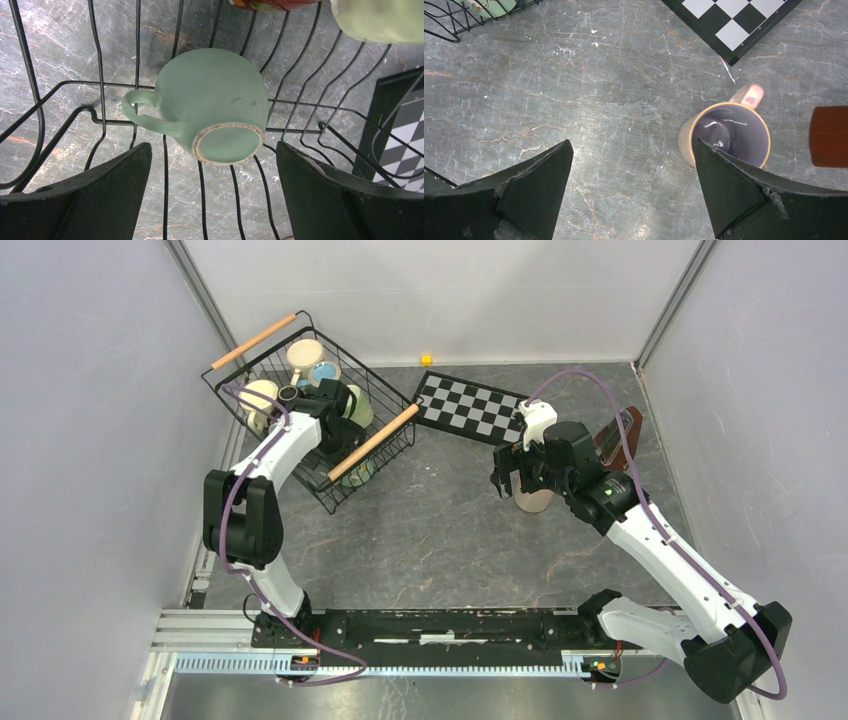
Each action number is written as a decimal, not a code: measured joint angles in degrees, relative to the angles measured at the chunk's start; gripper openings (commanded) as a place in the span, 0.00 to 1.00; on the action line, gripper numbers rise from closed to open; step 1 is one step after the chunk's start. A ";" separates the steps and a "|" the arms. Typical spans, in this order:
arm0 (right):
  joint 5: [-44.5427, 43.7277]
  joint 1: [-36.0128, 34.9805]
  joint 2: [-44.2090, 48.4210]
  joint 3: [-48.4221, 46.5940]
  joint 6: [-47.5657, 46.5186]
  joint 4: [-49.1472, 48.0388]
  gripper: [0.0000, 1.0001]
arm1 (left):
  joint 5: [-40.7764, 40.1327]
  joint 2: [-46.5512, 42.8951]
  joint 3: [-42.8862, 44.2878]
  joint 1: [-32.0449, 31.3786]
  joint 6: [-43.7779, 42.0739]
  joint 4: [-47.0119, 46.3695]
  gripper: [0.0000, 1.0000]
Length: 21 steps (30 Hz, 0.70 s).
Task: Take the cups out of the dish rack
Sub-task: Unload the cup from the dish rack.
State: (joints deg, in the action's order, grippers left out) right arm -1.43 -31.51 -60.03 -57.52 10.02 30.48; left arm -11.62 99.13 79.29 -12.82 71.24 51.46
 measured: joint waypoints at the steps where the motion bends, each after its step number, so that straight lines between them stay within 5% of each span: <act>1: 0.00 0.00 0.00 0.00 -0.07 0.00 0.98 | -0.22 0.31 0.02 0.00 0.33 -0.02 1.00; 10: 0.22 0.00 0.00 0.00 -0.55 0.00 0.98 | -3.41 3.23 1.07 0.00 1.60 1.01 0.99; 21: 0.20 -0.02 0.00 0.04 -0.92 -0.02 0.98 | -5.51 6.73 5.90 0.13 0.83 2.10 0.82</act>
State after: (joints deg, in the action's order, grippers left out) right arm -1.23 -31.53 -60.03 -57.47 9.10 30.46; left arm -17.12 105.86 85.19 -12.69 72.07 53.56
